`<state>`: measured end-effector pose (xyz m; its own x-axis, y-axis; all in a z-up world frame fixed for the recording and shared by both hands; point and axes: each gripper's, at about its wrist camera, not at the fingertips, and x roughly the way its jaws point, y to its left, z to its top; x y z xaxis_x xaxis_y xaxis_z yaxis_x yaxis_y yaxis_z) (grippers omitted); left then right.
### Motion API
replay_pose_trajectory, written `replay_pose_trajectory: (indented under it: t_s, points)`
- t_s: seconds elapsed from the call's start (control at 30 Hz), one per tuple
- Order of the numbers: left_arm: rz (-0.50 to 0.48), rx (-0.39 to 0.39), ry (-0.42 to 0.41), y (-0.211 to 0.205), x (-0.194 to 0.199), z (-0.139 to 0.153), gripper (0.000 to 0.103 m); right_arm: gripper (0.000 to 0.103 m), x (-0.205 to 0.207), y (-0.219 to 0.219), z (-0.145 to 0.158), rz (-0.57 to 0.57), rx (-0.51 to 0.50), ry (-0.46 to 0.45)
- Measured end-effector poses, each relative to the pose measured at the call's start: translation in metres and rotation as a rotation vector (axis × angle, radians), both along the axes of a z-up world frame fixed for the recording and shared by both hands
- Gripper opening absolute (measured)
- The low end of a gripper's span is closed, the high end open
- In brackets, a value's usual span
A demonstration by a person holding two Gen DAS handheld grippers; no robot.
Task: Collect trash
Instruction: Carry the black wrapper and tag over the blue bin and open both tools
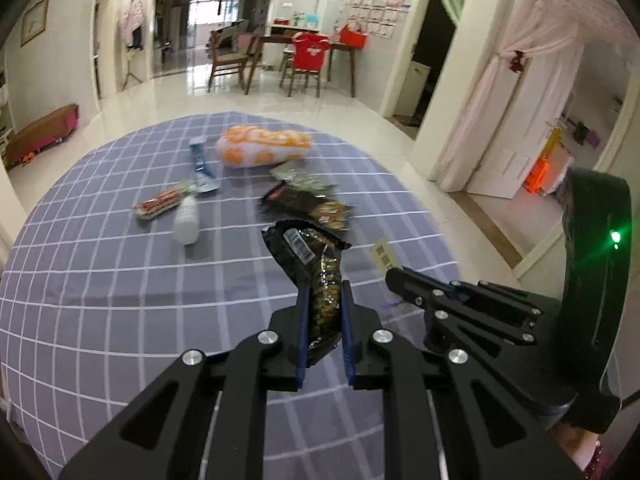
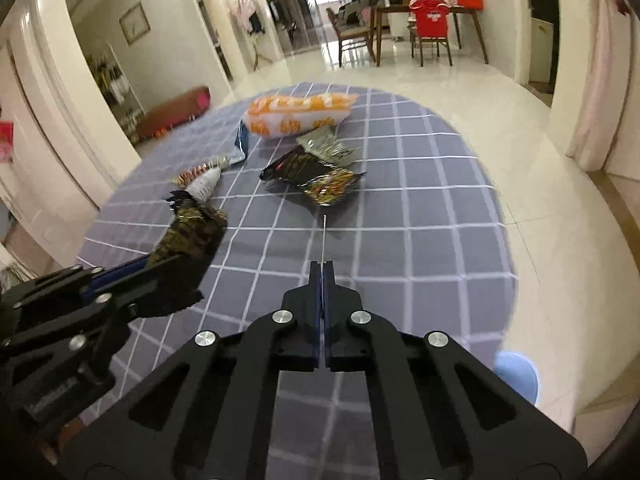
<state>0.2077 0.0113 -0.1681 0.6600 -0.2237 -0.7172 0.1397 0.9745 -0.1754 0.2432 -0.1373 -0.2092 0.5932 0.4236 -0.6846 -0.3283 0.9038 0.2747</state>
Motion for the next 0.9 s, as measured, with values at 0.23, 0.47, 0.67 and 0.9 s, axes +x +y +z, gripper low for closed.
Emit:
replay_pose_trajectory:
  t_s: [0.23, 0.47, 0.67, 0.9]
  points:
    - [-0.134, 0.000, -0.018, -0.068, -0.015, 0.013, 0.014, 0.001, -0.054, -0.083, 0.021, -0.125, 0.094, -0.053]
    - [-0.304, 0.005, -0.002, -0.163, -0.026, 0.004, 0.014, 0.001, -0.100, -0.175, 0.021, -0.323, 0.078, -0.073]
    - [-0.394, 0.024, 0.037, -0.231, -0.022, -0.018, 0.014, 0.002, -0.110, -0.234, -0.002, -0.452, 0.068, -0.029]
    - [-0.437, 0.065, 0.075, -0.273, -0.015, -0.039, 0.014, 0.004, -0.106, -0.271, -0.031, -0.520, 0.073, 0.022]
